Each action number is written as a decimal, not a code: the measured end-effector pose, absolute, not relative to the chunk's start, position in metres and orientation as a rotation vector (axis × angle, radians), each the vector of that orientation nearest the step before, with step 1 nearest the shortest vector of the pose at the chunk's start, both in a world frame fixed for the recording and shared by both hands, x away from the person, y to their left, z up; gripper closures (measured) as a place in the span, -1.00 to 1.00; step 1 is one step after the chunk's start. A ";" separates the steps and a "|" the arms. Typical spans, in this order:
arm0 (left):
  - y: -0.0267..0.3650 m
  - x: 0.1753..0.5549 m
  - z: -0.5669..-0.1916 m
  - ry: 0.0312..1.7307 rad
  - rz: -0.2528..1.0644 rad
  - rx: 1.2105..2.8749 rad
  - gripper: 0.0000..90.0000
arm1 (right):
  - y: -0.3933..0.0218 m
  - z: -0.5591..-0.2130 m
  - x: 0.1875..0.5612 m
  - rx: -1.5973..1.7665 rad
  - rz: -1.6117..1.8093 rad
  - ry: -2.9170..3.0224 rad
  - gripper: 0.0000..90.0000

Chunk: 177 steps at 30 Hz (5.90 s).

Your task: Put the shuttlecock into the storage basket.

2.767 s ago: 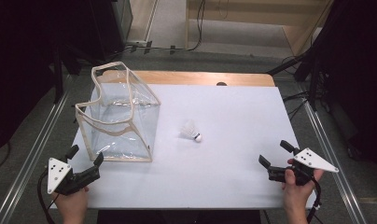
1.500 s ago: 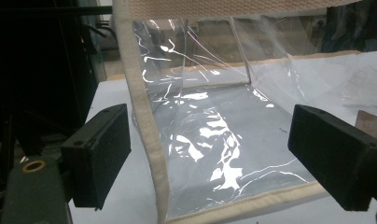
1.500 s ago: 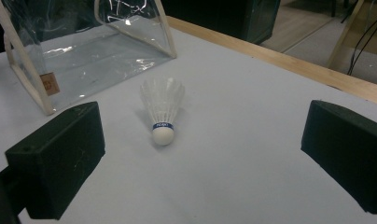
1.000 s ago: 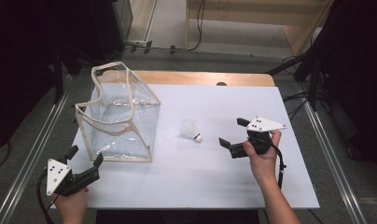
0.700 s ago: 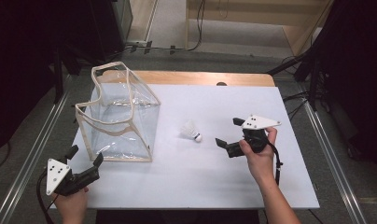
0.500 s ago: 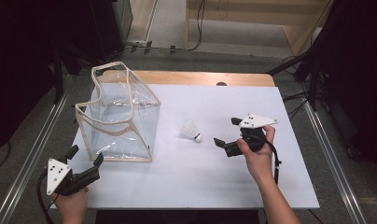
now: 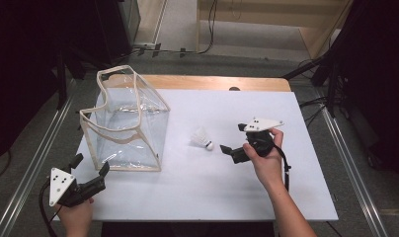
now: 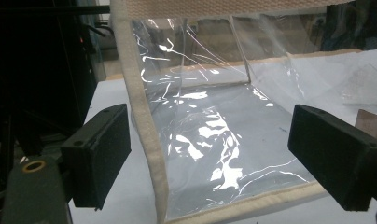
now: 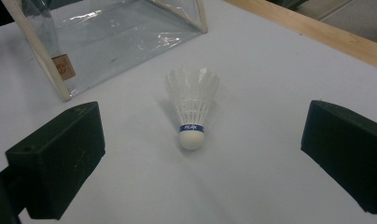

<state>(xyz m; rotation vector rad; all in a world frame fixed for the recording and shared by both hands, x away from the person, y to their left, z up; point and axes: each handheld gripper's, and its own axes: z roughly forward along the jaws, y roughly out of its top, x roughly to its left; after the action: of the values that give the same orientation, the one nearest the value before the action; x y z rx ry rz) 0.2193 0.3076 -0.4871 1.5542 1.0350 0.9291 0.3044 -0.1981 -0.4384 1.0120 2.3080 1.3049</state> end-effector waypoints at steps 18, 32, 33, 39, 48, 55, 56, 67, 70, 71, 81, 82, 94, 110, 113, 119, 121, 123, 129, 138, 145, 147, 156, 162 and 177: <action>0.307 0.220 -0.487 1.034 0.931 1.555 -0.69 | -0.186 -0.447 0.316 1.025 1.270 2.373 -1.00; 0.307 0.220 -0.487 1.034 0.930 1.553 -0.70 | -0.174 -0.457 0.325 1.025 1.206 2.429 -0.95; 0.307 0.220 -0.487 1.034 0.930 1.553 -0.70 | -0.174 -0.457 0.325 1.025 1.206 2.429 -0.95; 0.308 0.220 -0.487 1.033 0.929 1.552 -0.70 | -0.168 -0.462 0.330 1.032 1.155 2.448 -0.75; 0.308 0.220 -0.487 1.032 0.929 1.551 -0.70 | -0.159 -0.469 0.336 1.079 1.089 2.481 -0.65; 0.308 0.220 -0.487 1.033 0.928 1.550 -0.70 | -0.155 -0.473 0.341 1.090 1.047 2.517 -0.53; 0.308 0.220 -0.487 1.033 0.928 1.550 -0.70 | -0.154 -0.474 0.341 1.094 1.040 2.521 -0.53; 0.308 0.220 -0.487 1.033 0.926 1.550 -0.70 | -0.150 -0.480 0.347 1.111 1.004 2.528 -0.52; 0.308 0.220 -0.487 1.034 0.927 1.550 -0.70 | -0.147 -0.482 0.347 1.119 0.989 2.530 -0.51; 0.308 0.220 -0.487 1.032 0.926 1.551 -0.70 | -0.147 -0.483 0.347 1.123 0.982 2.528 -0.46; 0.308 0.220 -0.487 1.032 0.925 1.547 -0.70 | -0.133 -0.490 0.350 1.103 0.889 2.542 -0.09; 0.308 0.220 -0.487 1.032 0.925 1.547 -0.70 | -0.132 -0.492 0.351 1.103 0.880 2.544 0.01; 0.309 0.220 -0.487 1.033 0.921 1.545 -0.70 | -0.126 -0.499 0.354 1.111 0.832 2.545 0.25; 0.309 0.220 -0.487 1.032 0.923 1.548 -0.70 | -0.132 -0.490 0.353 1.119 0.906 2.503 0.40; 0.309 0.220 -0.487 1.033 0.921 1.545 -0.70 | -0.133 -0.487 0.352 1.130 0.927 2.492 0.40; 0.309 0.220 -0.487 1.034 0.921 1.543 -0.70 | -0.132 -0.482 0.352 1.116 0.955 2.482 0.40; 0.309 0.220 -0.487 1.034 0.922 1.543 -0.70 | -0.131 -0.480 0.352 1.112 0.960 2.480 0.40; 0.309 0.220 -0.487 1.034 0.921 1.542 -0.70 | -0.130 -0.478 0.352 1.106 0.967 2.477 0.40; 0.309 0.220 -0.487 1.034 0.921 1.542 -0.70 | -0.128 -0.473 0.352 1.094 0.992 2.473 0.40; 0.310 0.220 -0.487 1.034 0.920 1.542 -0.70 | -0.125 -0.466 0.351 1.084 1.015 2.469 0.40; 0.310 0.220 -0.487 1.034 0.919 1.541 -0.70 | -0.122 -0.462 0.351 1.073 1.024 2.469 0.40; 0.310 0.220 -0.487 1.034 0.918 1.539 -0.70 | -0.121 -0.461 0.352 1.061 1.028 2.468 0.40; 0.310 0.220 -0.487 1.035 0.919 1.539 -0.70 | -0.116 -0.455 0.351 1.050 1.046 2.461 0.40; 0.310 0.220 -0.487 1.033 0.919 1.539 -0.70 | -0.114 -0.452 0.351 1.039 1.054 2.460 0.40; 0.310 0.220 -0.487 1.035 0.916 1.539 -0.70 | -0.108 -0.445 0.350 1.016 1.064 2.457 0.40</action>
<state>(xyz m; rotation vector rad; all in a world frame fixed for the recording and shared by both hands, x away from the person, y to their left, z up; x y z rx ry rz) 0.2197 0.3101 -0.4866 1.5387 1.0350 0.9164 0.3502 -0.1078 -0.4453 1.0162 2.4573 1.0640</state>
